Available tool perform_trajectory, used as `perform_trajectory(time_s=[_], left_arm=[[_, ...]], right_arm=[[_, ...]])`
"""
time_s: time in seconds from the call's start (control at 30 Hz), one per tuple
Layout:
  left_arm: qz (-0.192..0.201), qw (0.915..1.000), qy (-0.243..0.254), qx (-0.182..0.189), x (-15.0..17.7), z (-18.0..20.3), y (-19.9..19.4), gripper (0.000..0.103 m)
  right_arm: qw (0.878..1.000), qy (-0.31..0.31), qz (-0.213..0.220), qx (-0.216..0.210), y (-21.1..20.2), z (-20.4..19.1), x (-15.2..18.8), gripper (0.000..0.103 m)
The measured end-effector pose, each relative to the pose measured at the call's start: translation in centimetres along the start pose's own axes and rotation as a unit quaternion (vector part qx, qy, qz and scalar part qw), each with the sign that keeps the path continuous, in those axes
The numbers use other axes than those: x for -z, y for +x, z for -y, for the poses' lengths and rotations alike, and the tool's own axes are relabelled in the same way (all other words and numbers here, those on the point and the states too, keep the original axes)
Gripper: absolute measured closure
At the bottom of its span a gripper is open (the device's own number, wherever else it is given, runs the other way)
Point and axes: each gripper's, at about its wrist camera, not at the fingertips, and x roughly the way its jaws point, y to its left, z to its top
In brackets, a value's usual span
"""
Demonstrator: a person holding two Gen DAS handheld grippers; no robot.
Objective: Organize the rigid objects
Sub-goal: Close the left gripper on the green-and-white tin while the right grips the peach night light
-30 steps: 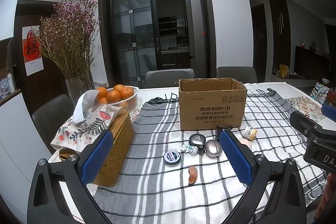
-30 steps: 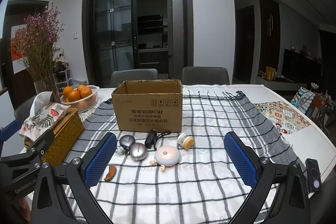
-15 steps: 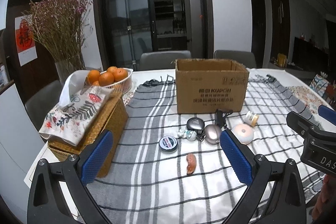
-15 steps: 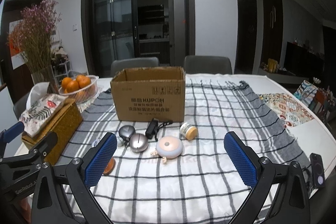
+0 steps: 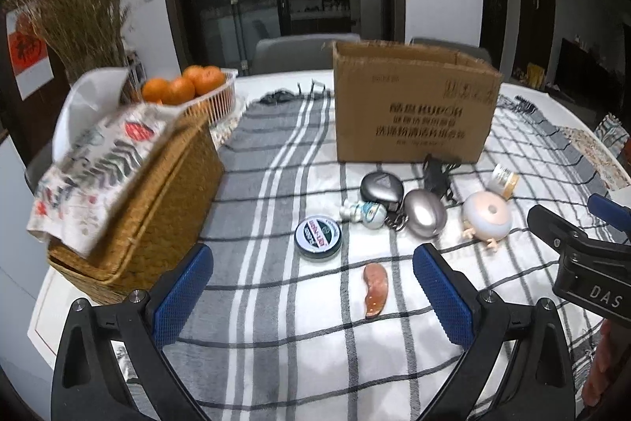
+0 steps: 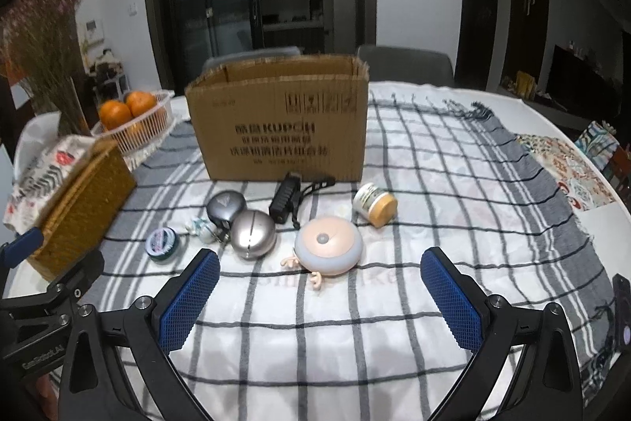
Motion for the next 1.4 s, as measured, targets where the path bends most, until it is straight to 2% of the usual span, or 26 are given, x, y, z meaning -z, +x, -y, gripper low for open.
perform_trajectory(time_s=[0.2, 0.47, 0.83, 0.97, 1.13, 1.4], left_arm=[[-0.027, 0.9996, 0.001, -0.007, -0.1, -0.4, 2.8, 0.0], [-0.076, 0.9971, -0.003, 0.002, -0.1, -0.6, 7.3, 0.0], [-0.106, 0.9943, -0.007, 0.007, -0.7, -0.4, 11.4, 0.008], [-0.114, 0.9934, -0.003, 0.007, -0.9, -0.1, 12.4, 0.013], [-0.13, 0.9913, -0.007, 0.016, -0.9, 0.0, 13.6, 0.023], [-0.149, 0.9885, -0.011, 0.026, -0.6, 0.0, 14.4, 0.051]], right_arm=[[0.999, -0.009, -0.043, 0.007, 3.9, -0.4, -0.2, 0.0], [0.994, 0.004, -0.106, 0.01, 9.1, -0.4, 0.1, 0.0], [0.99, 0.007, -0.135, 0.029, 12.9, -0.5, 0.1, 0.002], [0.989, 0.01, -0.141, 0.031, 13.9, -0.4, -0.1, 0.005], [0.987, 0.015, -0.156, 0.03, 15.1, 0.0, 0.0, 0.013], [0.986, 0.007, -0.16, 0.036, 15.7, -0.1, -0.1, 0.026]])
